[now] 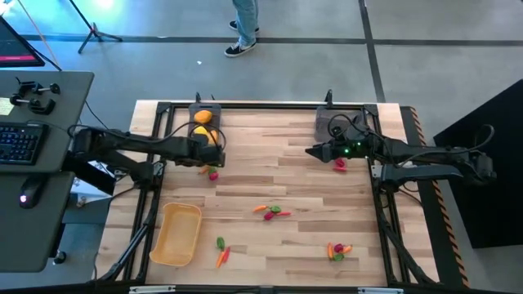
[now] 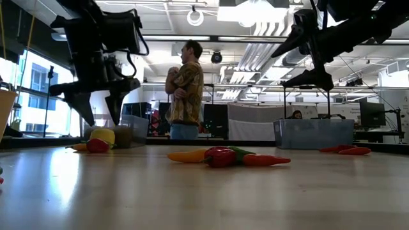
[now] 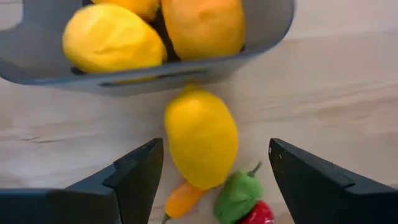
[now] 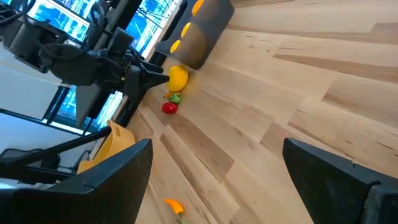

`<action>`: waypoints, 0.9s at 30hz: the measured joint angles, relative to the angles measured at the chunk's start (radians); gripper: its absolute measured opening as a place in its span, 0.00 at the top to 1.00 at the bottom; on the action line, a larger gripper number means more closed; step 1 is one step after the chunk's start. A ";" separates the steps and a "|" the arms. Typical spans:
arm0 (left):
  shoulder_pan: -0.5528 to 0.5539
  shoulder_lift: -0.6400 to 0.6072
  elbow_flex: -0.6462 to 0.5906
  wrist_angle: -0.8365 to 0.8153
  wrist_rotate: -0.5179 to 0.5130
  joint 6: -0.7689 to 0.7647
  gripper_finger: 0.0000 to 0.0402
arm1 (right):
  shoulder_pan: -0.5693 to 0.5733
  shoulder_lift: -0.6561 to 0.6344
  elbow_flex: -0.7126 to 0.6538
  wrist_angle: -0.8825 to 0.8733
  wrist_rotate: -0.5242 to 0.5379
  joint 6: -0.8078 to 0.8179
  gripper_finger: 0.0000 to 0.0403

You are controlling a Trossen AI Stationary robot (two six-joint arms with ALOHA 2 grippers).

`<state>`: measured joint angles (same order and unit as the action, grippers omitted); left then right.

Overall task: Sort produce into baskets
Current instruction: Put the yellow lemon into the top left black bin

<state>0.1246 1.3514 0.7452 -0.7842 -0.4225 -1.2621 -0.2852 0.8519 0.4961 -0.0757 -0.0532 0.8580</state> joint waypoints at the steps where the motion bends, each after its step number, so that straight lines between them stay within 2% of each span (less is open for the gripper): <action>1: -0.001 0.012 0.000 0.000 0.002 0.000 0.31 | 0.000 0.000 0.000 0.000 0.000 -0.006 0.13; 11: 0.013 0.119 0.000 0.050 -0.004 -0.001 0.31 | 0.000 0.000 0.000 -0.002 0.000 -0.021 0.13; 14: 0.015 0.149 0.000 0.049 0.024 -0.001 0.31 | 0.000 0.000 0.000 -0.002 0.000 -0.021 0.13; 19: 0.015 0.160 0.000 0.049 0.033 0.009 0.32 | 0.000 0.000 0.000 -0.002 0.000 -0.022 0.13; 22: 0.015 0.157 0.000 0.049 0.065 0.021 0.40 | 0.000 0.000 0.000 -0.002 0.000 -0.022 0.13; 27: -0.009 0.089 0.000 0.048 0.169 0.061 0.64 | 0.000 0.000 0.000 -0.002 0.000 -0.028 0.13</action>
<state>0.1151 1.4408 0.7452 -0.7363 -0.2537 -1.2015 -0.2852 0.8519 0.4961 -0.0777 -0.0528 0.8305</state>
